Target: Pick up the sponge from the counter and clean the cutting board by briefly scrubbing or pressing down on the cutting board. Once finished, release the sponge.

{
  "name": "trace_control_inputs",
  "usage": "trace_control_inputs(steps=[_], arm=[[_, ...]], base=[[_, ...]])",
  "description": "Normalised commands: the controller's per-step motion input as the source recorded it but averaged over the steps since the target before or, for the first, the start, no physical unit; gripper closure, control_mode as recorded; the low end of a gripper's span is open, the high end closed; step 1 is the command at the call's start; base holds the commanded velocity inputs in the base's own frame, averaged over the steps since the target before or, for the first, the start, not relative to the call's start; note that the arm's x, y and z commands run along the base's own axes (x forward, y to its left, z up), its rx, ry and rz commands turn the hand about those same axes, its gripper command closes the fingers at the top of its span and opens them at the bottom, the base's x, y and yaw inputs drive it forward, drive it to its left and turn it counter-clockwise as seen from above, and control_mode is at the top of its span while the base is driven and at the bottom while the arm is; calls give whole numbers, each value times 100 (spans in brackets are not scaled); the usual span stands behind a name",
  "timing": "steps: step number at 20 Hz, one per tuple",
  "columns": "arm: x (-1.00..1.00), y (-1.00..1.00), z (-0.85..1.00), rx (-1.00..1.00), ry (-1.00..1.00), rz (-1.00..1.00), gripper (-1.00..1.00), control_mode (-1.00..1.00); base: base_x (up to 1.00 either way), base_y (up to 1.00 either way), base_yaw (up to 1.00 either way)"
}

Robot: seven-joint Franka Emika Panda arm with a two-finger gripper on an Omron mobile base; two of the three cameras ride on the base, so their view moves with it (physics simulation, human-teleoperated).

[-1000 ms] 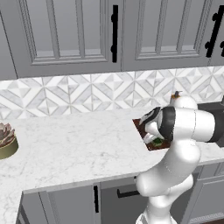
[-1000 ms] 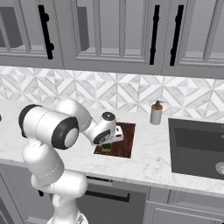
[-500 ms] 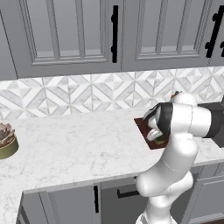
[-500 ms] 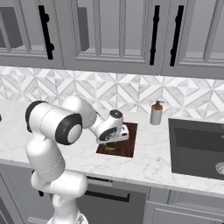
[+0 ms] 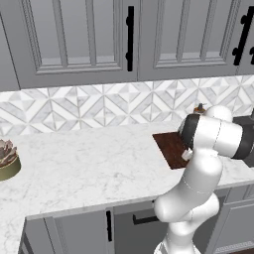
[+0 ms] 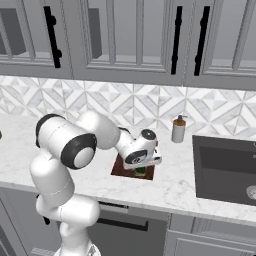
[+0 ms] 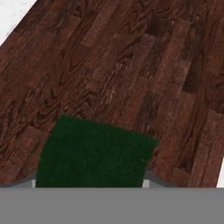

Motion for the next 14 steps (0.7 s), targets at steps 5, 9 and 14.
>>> trace_control_inputs(steps=[5, 9, 14], arm=[[-18, -75, -15, 0, -1, 0, 100, -100], [-11, -23, -2, 0, -5, 0, 100, -100], [-4, 30, 34, 0, -4, 0, 100, -100]], base=[[0, 0, 0], [0, 0, 0], [0, 0, 0]])
